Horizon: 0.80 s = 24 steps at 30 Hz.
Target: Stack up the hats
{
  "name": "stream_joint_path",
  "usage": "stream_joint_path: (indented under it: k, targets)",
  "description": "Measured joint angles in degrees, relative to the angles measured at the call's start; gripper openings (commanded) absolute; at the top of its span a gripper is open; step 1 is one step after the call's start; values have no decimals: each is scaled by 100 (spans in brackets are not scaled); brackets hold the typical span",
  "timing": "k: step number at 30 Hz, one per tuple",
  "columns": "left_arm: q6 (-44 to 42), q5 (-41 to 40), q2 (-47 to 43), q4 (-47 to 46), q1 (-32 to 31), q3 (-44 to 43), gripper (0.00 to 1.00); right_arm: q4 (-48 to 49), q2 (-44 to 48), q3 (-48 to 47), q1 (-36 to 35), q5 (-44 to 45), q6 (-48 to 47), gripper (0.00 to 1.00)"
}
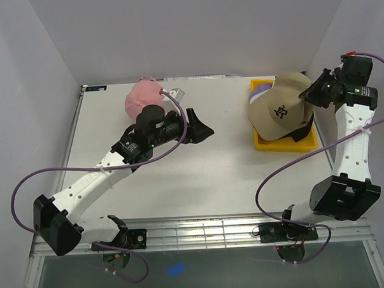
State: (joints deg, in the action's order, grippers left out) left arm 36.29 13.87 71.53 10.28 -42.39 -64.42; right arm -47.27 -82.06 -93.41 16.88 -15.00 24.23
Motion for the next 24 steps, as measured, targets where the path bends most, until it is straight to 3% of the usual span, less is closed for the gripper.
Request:
stream_joint_path:
  k: [11,24]
  targets:
    - [1036,1408,1005,-1309,1075,-33,80,-68,120,-339,-2111,79,533,8]
    - [1434,1832,1113,-1683,1412,7,79,-59,-216,-1095,-3722,562,984,8]
